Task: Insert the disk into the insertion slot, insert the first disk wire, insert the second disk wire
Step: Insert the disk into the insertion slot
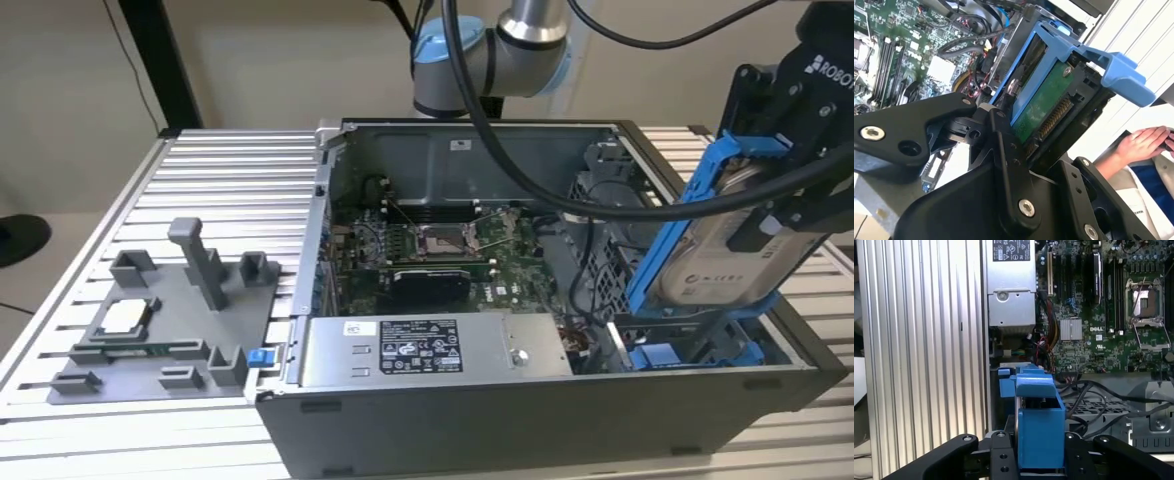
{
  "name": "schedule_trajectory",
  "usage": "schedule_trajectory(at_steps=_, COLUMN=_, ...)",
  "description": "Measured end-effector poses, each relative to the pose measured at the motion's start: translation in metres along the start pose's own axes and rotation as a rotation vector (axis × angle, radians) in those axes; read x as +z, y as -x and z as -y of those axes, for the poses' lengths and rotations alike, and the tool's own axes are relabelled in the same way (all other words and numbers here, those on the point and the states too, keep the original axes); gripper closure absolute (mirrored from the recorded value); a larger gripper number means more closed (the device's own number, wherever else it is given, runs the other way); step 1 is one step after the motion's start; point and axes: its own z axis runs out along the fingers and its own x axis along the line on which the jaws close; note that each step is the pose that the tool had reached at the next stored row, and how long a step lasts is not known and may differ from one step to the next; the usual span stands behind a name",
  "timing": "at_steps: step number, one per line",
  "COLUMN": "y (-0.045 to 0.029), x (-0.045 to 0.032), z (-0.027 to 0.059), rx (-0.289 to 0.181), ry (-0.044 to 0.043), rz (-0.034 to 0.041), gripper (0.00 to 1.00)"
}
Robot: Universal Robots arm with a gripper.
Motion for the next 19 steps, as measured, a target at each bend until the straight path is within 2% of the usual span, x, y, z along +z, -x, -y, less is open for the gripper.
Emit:
schedule_trajectory(at_steps=8, y=-0.0009, x=0.0121, z=0.0022, rx=0.021, ry=0.0035, rz=0.0029, gripper=1.0)
schedule_trajectory(at_steps=13, y=-0.0005, x=0.0175, z=0.0103, rx=0.022, ry=0.0129, rz=0.004, gripper=1.0)
schedule_trajectory(at_steps=19, y=-0.0005, x=0.0238, z=0.0111, rx=0.018, ry=0.0139, rz=0.0141, gripper=1.0)
